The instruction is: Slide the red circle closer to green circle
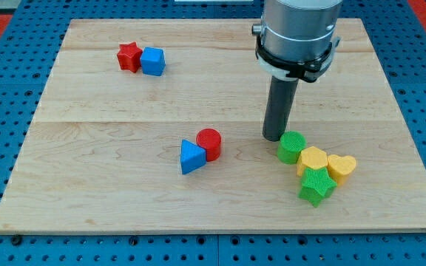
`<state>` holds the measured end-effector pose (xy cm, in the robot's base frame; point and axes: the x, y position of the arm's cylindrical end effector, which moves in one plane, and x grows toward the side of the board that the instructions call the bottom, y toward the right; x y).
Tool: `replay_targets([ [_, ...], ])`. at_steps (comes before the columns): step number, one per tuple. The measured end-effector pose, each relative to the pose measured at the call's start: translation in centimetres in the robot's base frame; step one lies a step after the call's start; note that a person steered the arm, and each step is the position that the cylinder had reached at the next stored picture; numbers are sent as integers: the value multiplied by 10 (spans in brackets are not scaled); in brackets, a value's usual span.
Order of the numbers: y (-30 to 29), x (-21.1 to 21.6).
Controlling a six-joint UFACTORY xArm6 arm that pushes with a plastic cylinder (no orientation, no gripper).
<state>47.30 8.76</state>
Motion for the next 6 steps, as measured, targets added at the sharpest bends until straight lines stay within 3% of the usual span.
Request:
replay_targets([
  [1, -53, -37],
  [2, -150, -51],
  [3, -151, 1],
  [5, -50, 18],
  [6, -63, 18],
])
